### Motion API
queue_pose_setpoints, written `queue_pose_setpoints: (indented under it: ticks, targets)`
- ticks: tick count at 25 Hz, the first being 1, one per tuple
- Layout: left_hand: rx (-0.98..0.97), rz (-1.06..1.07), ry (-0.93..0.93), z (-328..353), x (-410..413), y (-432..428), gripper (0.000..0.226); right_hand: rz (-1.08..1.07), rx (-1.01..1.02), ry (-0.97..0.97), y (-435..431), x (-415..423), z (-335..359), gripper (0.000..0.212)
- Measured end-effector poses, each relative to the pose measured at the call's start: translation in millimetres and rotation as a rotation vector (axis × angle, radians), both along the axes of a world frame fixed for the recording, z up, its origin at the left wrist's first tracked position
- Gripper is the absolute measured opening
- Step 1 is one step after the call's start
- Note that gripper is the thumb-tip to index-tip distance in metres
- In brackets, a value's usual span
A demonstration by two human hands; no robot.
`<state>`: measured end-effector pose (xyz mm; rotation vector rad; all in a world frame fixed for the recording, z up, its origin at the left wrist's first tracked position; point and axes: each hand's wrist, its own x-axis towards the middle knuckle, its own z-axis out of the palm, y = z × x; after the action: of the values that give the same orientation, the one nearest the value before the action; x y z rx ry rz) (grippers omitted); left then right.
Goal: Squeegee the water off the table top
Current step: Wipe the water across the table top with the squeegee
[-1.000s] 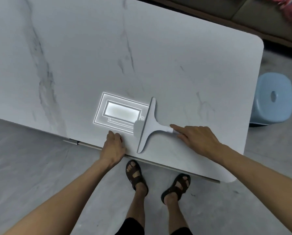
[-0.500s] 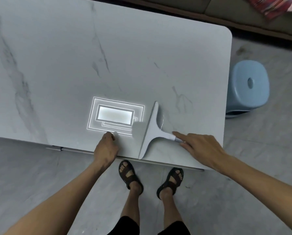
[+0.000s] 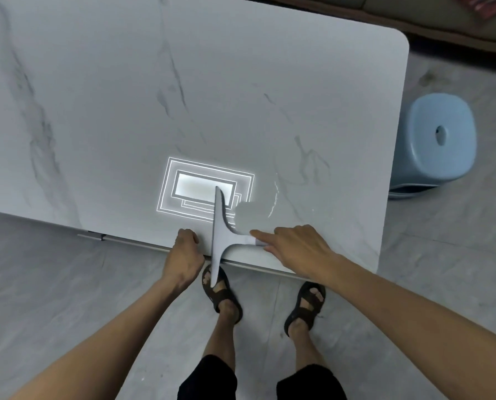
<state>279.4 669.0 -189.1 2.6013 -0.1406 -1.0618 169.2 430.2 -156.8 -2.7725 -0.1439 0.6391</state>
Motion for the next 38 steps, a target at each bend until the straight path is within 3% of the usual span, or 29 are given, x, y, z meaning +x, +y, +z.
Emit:
queue_pose_setpoints:
  ticks: [7,14,21,25,33,38]
  targets:
    - [0.057,-0.164,0.067,-2,-70,-67,0.038,-0.098,-0.101,0.096,-118,-82,11,0.047]
    - [-0.024,0.001,0.039,7,-97,-94,0.033,-0.083,-0.13,0.1,-177,-102,36,0.049]
    - [-0.059,0.475,-0.214,21,-69,-37,0.012,0.225,0.043,0.007,-87,-16,33,0.042]
    - [-0.039,0.713,-0.262,24,-34,32,0.017,0.388,0.078,-0.064,10,69,10,0.041]
    - [0.02,0.688,-0.21,14,29,113,0.032,0.487,0.1,-0.064,156,190,-24,0.042]
    - [-0.008,0.55,-0.151,0,42,99,0.035,0.405,0.095,-0.082,114,173,-26,0.037]
